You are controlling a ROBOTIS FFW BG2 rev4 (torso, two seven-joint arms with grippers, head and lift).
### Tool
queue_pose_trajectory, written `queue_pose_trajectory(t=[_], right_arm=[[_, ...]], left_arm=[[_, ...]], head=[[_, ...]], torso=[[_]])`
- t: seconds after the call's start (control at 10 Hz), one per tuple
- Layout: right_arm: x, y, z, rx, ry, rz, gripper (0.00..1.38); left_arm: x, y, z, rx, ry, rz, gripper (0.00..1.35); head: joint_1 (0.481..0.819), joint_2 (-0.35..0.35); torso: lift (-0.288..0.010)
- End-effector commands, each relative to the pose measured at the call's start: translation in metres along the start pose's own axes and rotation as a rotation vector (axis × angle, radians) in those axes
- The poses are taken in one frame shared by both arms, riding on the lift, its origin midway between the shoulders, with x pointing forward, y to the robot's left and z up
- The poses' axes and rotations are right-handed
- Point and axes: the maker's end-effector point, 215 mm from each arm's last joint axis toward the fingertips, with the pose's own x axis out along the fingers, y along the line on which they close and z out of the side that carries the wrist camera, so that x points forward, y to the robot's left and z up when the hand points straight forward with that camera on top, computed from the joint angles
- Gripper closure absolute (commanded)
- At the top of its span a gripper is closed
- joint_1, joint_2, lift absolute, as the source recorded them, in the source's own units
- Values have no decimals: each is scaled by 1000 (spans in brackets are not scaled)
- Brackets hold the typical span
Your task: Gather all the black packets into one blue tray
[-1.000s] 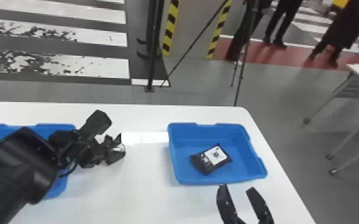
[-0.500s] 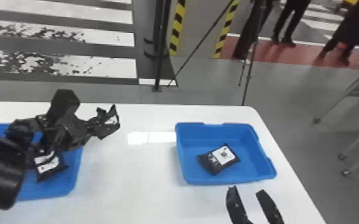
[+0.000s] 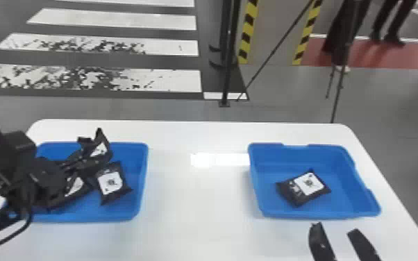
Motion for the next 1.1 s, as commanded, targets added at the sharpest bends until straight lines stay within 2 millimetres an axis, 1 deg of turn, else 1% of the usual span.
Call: queue_pose_trajectory(t=[0.0, 0.1, 0.2, 0.3, 0.4, 0.5, 0.6, 0.7, 0.8, 1.0], right_arm=[[1, 3, -4, 7, 5, 4, 154], [4, 4, -10, 14, 13, 6, 154], [8, 6, -13, 19, 13, 13, 151], [13, 9, -14, 19, 23, 25, 150], [18, 15, -16, 6, 39, 39, 150], [22, 16, -16, 1, 36, 42, 150], [29, 17, -14, -18, 29, 50, 150], [36, 16, -8, -76, 37, 63, 148], [44, 11, 1, -127, 40, 65, 148], [54, -7, 14, -192, 53, 44, 148]], left_arm=[[-38, 23, -27, -24, 38, 69, 1200], [-55, 36, -47, -46, 77, 105, 894], [-70, 45, -55, -44, 79, 136, 340], [-77, 38, -50, -43, 34, 132, 81], [-84, 28, -40, -38, -33, 126, 134], [-92, 17, -33, -46, -97, 131, 160], [-104, 7, -26, -77, -171, 150, 160], [-119, -12, -13, -127, -274, 155, 160], [-136, -27, 0, -151, -330, 174, 160], [-183, -38, 14, -195, -378, 257, 162]], head=[[695, -34], [695, 15], [695, 67], [695, 109], [695, 124], [695, 133], [695, 130], [695, 124], [695, 119], [695, 82]], torso=[[-110], [-110], [-110], [-110], [-110], [-110], [-110], [-110], [-110], [-110]])
